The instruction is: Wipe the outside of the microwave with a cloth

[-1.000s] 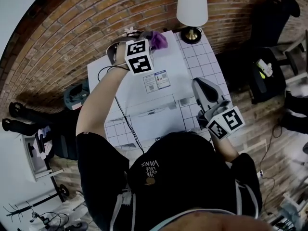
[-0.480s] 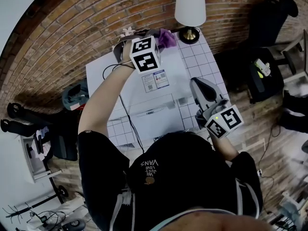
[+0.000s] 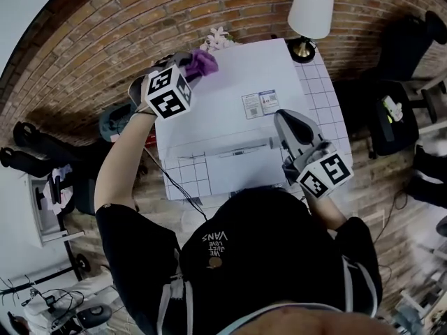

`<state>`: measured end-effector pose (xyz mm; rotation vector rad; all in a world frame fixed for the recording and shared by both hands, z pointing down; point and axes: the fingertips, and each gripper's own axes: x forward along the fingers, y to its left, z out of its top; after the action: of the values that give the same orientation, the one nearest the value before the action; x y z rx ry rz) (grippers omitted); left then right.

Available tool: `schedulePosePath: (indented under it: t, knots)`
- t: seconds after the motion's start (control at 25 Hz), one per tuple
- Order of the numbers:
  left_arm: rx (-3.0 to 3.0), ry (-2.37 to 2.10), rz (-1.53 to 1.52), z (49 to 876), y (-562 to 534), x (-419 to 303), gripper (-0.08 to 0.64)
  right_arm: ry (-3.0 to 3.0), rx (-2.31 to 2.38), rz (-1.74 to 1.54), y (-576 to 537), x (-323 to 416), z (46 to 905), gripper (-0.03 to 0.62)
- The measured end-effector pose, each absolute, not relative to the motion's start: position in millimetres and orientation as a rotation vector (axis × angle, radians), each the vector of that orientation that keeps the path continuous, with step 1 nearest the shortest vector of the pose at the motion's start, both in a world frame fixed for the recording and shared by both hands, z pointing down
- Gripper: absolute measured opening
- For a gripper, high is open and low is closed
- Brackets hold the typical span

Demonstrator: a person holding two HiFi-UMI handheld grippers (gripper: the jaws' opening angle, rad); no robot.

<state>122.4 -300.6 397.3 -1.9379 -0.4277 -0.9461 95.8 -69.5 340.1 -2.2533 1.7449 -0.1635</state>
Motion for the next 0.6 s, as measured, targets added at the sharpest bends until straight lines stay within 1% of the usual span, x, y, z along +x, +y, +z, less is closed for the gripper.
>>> schedulePosePath:
  t: [0.2, 0.32, 0.48, 0.6]
  knots:
    - [-1.943, -0.372, -1.035, 410, -351, 38, 0.140, 1.786, -2.220, -0.172, -95, 67, 342, 0.005]
    - [-1.961, -0.357, -1.062, 419, -365, 3, 0.140, 1.802, -2.210, -0.180, -106, 56, 343, 0.003]
    - [-1.969, -0.379, -1.065, 427, -364, -19, 0.140, 1.810, -2.205, -0.188, -112, 49, 343, 0.004]
    - [-1.965, -0.409, -1.048, 431, -352, -18, 0.140, 1.809, -2.209, -0.189, -113, 50, 342, 0.004]
